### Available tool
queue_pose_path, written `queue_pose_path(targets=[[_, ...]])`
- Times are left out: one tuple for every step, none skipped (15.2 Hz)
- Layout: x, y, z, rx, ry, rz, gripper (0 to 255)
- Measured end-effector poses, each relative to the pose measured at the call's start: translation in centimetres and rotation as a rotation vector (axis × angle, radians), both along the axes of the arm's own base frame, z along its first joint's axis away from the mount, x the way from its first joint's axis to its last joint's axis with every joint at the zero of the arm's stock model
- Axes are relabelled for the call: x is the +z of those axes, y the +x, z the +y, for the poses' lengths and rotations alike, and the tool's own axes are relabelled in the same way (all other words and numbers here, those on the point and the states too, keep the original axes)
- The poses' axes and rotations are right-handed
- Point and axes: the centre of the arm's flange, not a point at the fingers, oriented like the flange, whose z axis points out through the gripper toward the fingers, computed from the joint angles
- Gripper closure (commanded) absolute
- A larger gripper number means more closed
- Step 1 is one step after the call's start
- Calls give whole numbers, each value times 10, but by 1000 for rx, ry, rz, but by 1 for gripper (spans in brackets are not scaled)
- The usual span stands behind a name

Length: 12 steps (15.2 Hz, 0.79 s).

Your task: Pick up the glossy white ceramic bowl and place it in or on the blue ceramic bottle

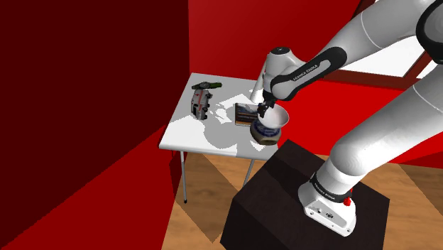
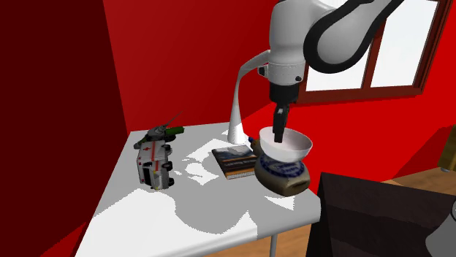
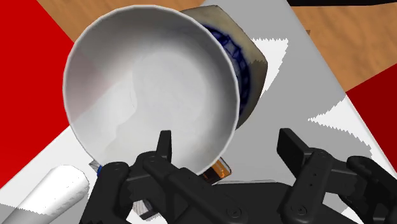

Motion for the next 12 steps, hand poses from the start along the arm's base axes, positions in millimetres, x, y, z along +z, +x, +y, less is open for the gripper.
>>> queue_pose_path(targets=[[0,0,0,0,0,0,0],[6,1,1,0,0,0,0],[14,1,4,0,-1,-1,0],[27,1,8,1,-1,-2,0],[38,1,11,0,-1,-2,0],[44,-1,12,0,-1,-2,0],[46,-1,11,0,0,-1,0],[48,0,12,0,0,-1,0],[48,0,12,0,0,0,0],[48,-1,12,0,0,0,0],[48,-1,12,0,0,0,0],[49,-1,12,0,0,0,0]])
